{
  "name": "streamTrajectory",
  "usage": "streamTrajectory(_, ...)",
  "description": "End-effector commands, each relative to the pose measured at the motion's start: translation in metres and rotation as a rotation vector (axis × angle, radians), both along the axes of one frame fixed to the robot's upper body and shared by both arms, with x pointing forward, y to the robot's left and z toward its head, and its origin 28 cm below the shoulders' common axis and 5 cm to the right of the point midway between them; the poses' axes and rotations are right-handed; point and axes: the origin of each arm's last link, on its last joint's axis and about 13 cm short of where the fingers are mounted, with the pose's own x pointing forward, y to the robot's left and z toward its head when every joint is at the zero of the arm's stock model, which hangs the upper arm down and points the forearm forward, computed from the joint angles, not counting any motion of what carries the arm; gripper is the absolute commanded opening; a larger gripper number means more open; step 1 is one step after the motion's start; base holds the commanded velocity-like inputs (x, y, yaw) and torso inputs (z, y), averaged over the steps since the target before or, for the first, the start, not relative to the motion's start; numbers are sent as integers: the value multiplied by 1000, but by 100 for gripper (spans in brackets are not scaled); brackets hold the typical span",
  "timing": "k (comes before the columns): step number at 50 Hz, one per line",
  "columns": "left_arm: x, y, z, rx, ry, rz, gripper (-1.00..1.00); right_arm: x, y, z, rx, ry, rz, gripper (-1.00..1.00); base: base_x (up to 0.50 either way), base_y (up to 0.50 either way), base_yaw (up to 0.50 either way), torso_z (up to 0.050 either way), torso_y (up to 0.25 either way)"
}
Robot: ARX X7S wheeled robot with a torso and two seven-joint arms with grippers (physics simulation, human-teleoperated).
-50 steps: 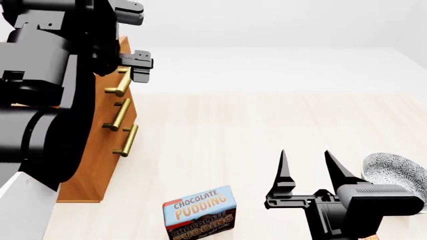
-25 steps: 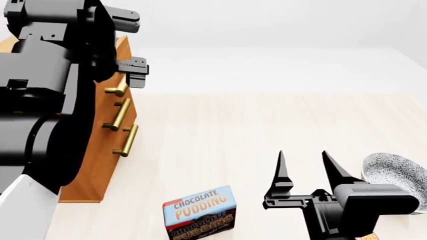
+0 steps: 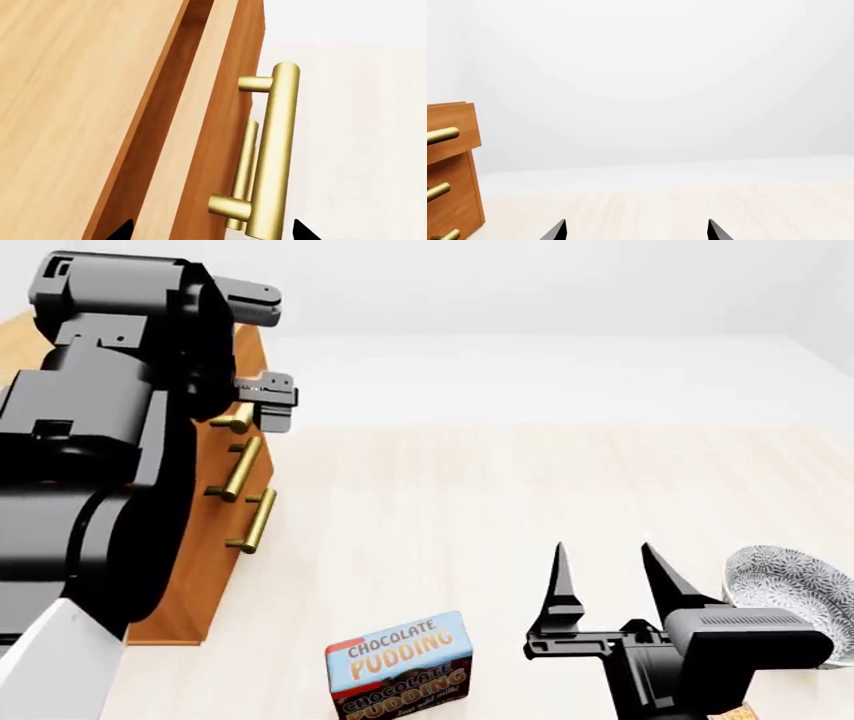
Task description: Put the butter at the back in the top drawer of the cabinet and close it.
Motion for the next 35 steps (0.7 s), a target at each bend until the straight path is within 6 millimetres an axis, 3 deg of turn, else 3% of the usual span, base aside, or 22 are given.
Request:
streamTrajectory(1,1,0,-7,-24,12,-12,100,0,0,0,0,0,1,100,0,0,0,0,0)
streamTrajectory(35,-2,-36,-11,-199,65,-201,100,-5,1,5,-5,-10,3,100,0,0,0,0,0)
